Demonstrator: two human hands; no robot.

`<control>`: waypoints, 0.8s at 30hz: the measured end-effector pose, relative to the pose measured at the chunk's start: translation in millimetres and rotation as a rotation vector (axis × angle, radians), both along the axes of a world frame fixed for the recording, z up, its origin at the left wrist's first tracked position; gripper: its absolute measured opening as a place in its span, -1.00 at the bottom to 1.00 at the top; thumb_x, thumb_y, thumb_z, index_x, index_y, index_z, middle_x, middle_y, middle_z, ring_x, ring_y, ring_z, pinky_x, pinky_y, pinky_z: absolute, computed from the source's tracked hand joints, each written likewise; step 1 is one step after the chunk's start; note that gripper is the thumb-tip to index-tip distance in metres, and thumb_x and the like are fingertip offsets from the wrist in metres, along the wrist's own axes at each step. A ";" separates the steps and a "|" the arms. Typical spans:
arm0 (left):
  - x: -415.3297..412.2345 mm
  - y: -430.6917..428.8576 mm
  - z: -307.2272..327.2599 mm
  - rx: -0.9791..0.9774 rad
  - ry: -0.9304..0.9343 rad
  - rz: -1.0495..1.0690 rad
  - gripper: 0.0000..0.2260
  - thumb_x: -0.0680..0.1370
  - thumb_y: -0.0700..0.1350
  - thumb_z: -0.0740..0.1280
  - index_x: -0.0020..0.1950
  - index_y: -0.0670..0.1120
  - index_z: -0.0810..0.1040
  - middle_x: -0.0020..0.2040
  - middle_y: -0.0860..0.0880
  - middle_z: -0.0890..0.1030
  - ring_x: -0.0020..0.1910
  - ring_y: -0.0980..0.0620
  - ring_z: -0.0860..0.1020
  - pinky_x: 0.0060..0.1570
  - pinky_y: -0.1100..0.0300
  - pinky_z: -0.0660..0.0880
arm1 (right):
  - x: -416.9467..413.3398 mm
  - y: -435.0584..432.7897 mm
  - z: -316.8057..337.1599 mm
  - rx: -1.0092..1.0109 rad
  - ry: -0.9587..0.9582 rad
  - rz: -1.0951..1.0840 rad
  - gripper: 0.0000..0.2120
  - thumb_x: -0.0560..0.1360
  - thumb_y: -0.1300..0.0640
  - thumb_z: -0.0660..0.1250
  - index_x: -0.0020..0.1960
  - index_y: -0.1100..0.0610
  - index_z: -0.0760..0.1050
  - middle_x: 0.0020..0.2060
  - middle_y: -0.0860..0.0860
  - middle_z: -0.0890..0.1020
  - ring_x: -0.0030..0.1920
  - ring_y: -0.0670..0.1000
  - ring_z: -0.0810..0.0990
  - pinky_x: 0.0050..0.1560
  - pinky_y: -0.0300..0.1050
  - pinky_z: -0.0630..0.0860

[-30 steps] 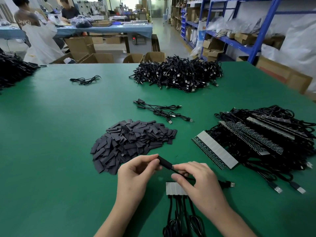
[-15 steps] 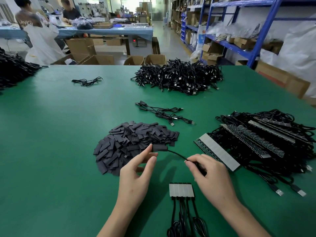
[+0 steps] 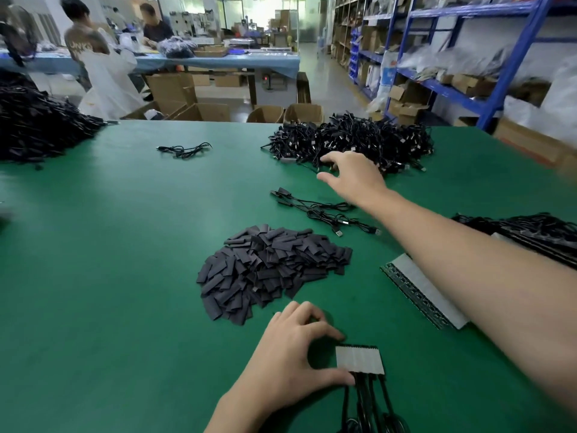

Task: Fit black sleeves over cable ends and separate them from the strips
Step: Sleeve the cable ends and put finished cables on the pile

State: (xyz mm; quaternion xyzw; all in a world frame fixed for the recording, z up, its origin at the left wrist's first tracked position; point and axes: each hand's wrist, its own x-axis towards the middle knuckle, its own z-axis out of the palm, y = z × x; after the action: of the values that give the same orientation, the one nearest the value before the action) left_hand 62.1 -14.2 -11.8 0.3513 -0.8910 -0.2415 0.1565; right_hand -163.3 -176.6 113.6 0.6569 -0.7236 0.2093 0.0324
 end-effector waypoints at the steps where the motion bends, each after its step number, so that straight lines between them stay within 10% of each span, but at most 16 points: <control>1: 0.0 0.4 0.0 0.004 0.003 -0.012 -0.41 0.34 0.54 0.35 0.25 0.27 0.58 0.11 0.32 0.36 0.18 0.30 0.29 0.28 0.23 0.30 | 0.6 -4.7 -1.9 0.037 0.004 0.011 -0.55 0.63 -0.12 0.33 0.48 0.00 0.45 0.28 0.11 0.58 0.18 0.17 0.61 0.12 0.07 0.58; 10: -5.1 -1.0 3.9 0.239 0.265 -0.022 -0.66 0.40 0.08 0.58 0.11 0.08 0.59 -0.01 0.17 0.65 0.02 0.19 0.61 0.09 0.25 0.51 | 7.2 134.4 -83.2 0.084 -0.478 0.134 -0.83 0.64 -0.07 0.29 0.09 -0.08 0.64 -0.02 -0.20 0.66 0.01 -0.18 0.61 0.03 -0.30 0.50; 15: -8.4 1.0 3.4 0.412 0.499 0.007 -0.65 0.43 -0.24 0.59 0.14 -0.01 0.60 -0.07 -0.03 0.65 -0.13 0.07 0.64 -0.01 0.25 0.55 | 12.2 217.8 -110.6 0.275 -0.920 0.170 -0.74 0.55 -0.27 0.31 -0.01 -0.13 0.65 -0.10 -0.16 0.73 -0.06 -0.18 0.68 0.02 -0.20 0.58; 18: -9.9 3.2 2.7 0.465 0.571 0.024 -0.65 0.45 -0.24 0.57 0.17 0.00 0.59 -0.07 -0.05 0.65 -0.12 0.01 0.62 0.00 0.13 0.57 | 18.3 232.5 -122.1 0.260 -0.985 0.173 -0.87 0.52 -0.15 0.44 -0.06 -0.11 0.62 -0.24 -0.16 0.69 -0.25 -0.23 0.60 -0.22 -0.37 0.47; 24: -12.5 7.9 2.6 0.493 0.593 0.096 -0.82 0.50 0.12 0.45 -0.03 0.04 0.62 -0.22 0.08 0.59 -0.20 0.09 0.55 -0.14 0.18 0.49 | 26.6 239.3 -125.3 0.230 -1.066 0.206 -0.69 0.41 -0.28 0.43 -0.09 -0.05 0.63 -0.31 0.01 0.68 -0.30 -0.07 0.61 -0.22 -0.07 0.52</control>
State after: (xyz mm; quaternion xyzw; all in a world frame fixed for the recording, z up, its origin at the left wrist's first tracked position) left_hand 49.6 -6.3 -9.2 0.3344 -0.7050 -0.5317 0.3293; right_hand -136.7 62.7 -11.7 0.5266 -0.5901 0.4347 -0.4307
